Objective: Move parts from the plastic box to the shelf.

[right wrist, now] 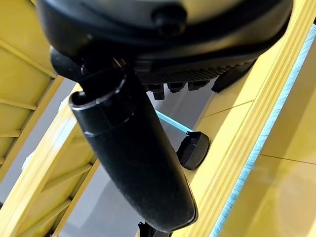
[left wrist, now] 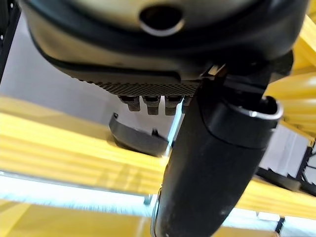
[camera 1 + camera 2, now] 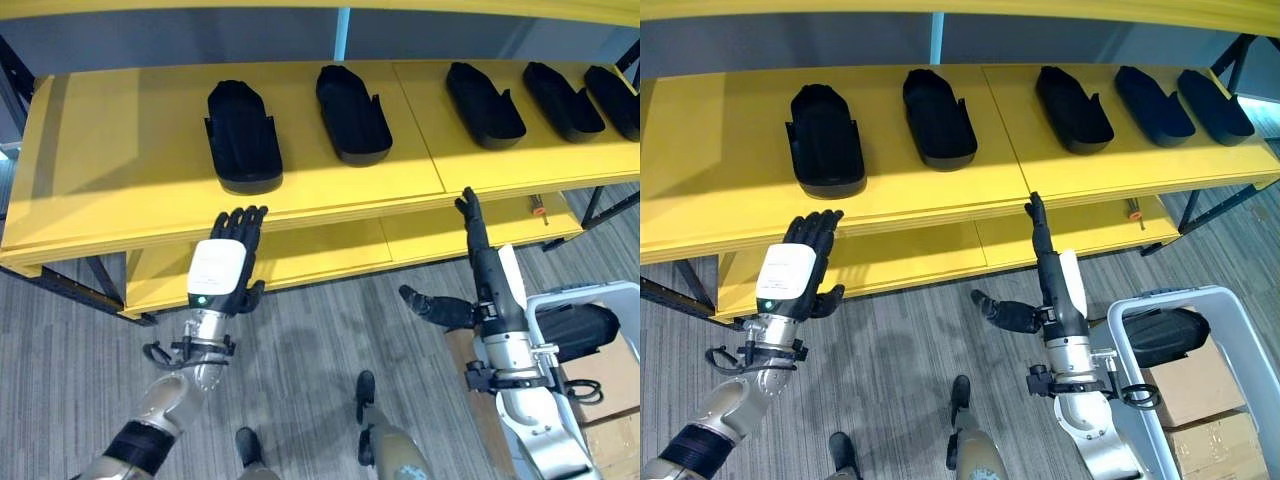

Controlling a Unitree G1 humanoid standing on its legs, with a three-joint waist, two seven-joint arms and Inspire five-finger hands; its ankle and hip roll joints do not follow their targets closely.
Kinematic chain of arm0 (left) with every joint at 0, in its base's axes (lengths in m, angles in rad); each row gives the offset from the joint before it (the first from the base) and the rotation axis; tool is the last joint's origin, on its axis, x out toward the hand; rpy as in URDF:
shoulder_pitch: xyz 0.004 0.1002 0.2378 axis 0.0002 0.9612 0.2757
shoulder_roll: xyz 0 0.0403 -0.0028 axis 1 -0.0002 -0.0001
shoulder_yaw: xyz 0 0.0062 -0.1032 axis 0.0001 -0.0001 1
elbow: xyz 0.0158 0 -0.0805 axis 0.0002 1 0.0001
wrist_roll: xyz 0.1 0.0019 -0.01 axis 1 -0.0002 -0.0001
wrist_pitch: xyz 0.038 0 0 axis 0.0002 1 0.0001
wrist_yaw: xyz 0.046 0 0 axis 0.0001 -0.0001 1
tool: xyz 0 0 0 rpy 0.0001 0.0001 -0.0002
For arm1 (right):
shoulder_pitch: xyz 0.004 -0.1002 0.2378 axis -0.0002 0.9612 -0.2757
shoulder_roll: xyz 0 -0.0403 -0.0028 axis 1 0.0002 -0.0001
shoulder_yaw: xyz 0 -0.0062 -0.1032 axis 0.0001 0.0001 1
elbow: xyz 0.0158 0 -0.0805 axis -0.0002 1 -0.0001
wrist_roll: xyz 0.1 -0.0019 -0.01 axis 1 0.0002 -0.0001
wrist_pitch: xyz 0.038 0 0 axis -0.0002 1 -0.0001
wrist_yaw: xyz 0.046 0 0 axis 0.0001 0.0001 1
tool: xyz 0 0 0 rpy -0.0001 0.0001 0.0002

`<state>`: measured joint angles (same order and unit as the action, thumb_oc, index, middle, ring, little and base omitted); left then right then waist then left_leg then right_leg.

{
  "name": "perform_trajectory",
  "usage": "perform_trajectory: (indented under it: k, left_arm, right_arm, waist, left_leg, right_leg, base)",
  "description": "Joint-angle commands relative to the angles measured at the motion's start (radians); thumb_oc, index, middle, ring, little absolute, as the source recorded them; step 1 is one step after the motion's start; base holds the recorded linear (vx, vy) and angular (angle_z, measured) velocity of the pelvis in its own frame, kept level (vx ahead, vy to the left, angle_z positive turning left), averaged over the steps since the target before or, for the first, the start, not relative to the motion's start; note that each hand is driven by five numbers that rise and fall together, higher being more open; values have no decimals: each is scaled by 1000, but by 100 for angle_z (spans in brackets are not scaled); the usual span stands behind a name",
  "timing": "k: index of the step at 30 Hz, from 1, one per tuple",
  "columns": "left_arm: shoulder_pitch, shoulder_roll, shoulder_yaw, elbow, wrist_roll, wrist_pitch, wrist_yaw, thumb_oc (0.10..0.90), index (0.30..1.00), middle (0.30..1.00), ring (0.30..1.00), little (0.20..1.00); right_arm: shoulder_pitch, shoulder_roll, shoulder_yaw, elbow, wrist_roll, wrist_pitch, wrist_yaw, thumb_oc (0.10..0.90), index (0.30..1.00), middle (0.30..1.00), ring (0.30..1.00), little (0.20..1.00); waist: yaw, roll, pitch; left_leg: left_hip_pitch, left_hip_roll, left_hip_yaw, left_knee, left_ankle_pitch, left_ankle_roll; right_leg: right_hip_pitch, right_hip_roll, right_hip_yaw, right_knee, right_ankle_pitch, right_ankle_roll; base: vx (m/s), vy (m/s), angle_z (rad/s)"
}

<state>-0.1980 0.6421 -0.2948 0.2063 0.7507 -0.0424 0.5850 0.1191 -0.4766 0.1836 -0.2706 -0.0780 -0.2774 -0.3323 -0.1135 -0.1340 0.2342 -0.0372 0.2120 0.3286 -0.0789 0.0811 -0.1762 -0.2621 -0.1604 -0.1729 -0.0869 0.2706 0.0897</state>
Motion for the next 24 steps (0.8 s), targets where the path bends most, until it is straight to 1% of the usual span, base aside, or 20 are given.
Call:
perform_trajectory:
  k: [1,10,24]
  left_arm:
    - [-178,14,19,-3,-10,-13,114,900,1000,1000,1000,1000]
    - [-251,0,-8,41,-27,5,136,900,1000,1000,1000,1000]
    - [-306,-20,-45,116,-44,19,146,900,1000,1000,1000,1000]
  right_arm:
    - [-82,-6,-62,-132,-24,-93,-52,900,1000,1000,1000,1000]
    - [-77,-12,-62,-139,-32,-94,-64,900,1000,1000,1000,1000]
    - [-70,-15,-60,-144,-39,-101,-79,900,1000,1000,1000,1000]
  waist:
    - [-13,10,38]
    - [-26,9,54]
    - [-40,8,67]
  left_leg:
    - [-35,15,4,-6,52,44]
    - [-43,16,11,-5,55,43]
    - [-51,18,16,-5,54,42]
  right_leg:
    - [146,-68,-33,9,-88,129]
    - [127,-65,-25,13,-88,129]
    - [112,-60,-18,15,-90,127]
  base:
    - [0,0,0]
    - [3,1,-2]
    - [3,1,-2]
